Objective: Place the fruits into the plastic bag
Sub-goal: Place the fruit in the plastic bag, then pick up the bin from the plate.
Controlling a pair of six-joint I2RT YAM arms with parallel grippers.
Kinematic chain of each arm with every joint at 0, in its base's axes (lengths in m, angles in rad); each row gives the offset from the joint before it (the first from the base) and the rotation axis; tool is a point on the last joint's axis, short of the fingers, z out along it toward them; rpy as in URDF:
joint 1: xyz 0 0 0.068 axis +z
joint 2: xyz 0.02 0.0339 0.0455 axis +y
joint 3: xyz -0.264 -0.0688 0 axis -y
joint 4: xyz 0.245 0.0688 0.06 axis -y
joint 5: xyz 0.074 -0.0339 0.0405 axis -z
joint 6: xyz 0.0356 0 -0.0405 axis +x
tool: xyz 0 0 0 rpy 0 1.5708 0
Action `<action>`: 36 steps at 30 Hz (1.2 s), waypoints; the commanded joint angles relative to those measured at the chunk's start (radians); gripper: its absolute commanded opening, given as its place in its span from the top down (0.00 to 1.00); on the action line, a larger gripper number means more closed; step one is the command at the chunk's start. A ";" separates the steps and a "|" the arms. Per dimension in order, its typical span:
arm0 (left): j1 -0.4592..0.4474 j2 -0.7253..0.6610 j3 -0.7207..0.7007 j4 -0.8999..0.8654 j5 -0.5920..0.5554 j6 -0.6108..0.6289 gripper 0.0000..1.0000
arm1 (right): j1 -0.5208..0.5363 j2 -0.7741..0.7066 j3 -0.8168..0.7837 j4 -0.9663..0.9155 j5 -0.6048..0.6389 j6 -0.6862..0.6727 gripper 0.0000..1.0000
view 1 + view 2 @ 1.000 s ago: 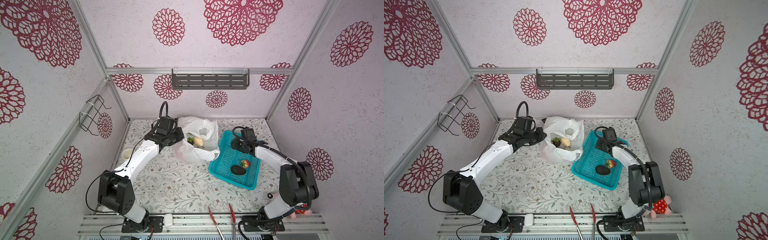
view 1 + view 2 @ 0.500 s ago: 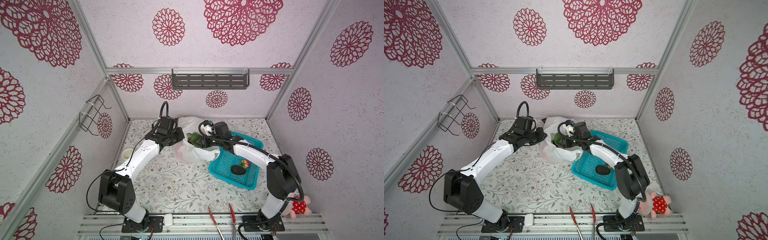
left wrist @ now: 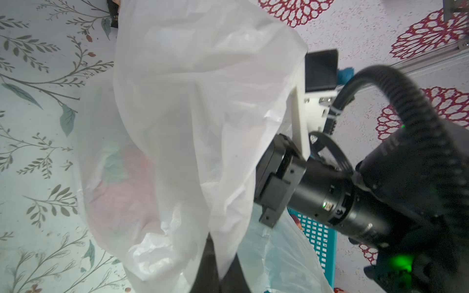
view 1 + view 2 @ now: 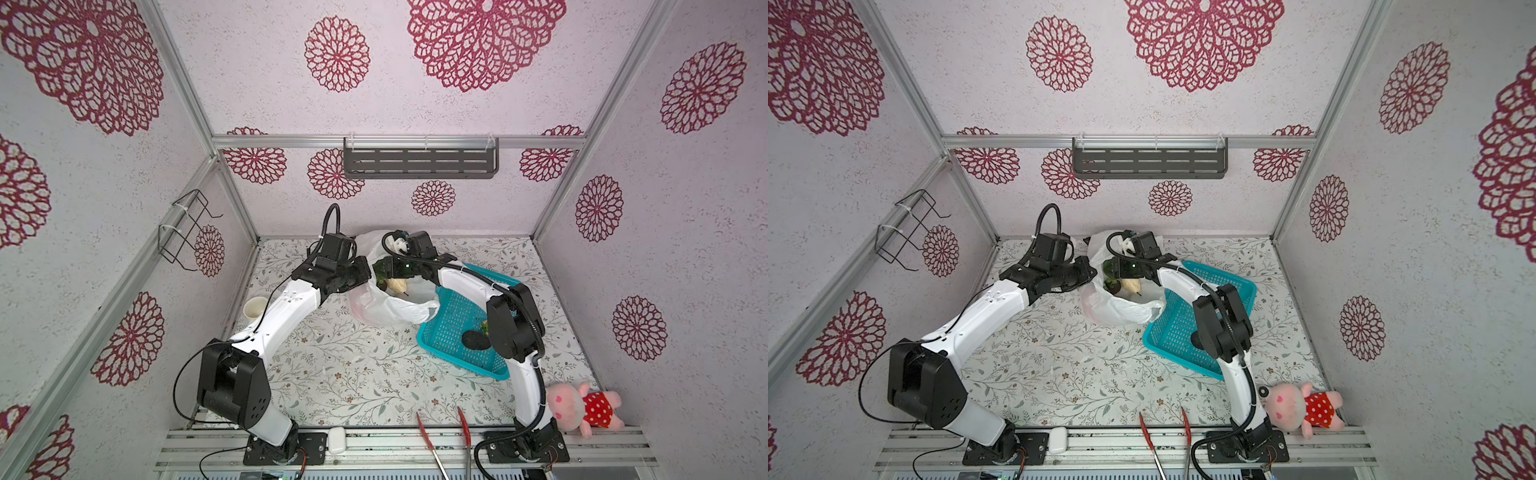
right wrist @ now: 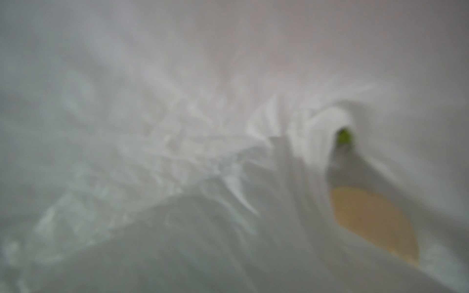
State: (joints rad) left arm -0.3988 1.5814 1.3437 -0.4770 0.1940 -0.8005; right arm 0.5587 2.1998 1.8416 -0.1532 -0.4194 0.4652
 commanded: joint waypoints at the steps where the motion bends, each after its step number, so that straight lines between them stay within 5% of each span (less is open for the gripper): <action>1: -0.005 -0.004 0.014 0.006 0.004 0.012 1.00 | -0.009 0.013 0.072 0.027 0.002 0.048 0.26; 9: -0.004 -0.001 0.013 0.002 -0.022 0.017 1.00 | -0.014 -0.097 -0.029 0.075 -0.009 0.024 0.15; 22: -0.003 0.011 0.014 0.006 -0.044 0.005 1.00 | -0.074 -0.606 -0.561 0.113 0.033 0.018 0.15; 26: -0.004 0.017 0.017 0.007 -0.042 0.003 1.00 | -0.116 -0.760 -0.721 0.074 0.189 0.065 0.14; 31: -0.004 0.030 0.032 0.005 -0.037 0.003 1.00 | -0.189 -0.875 -0.819 -0.199 0.602 0.281 0.10; 36: -0.003 0.035 0.036 0.008 -0.035 0.001 1.00 | -0.251 -0.896 -0.905 -0.307 0.641 0.420 0.06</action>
State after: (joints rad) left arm -0.3992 1.6093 1.3529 -0.4774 0.1661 -0.7967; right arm 0.3214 1.3273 0.9516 -0.3378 0.1043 0.7574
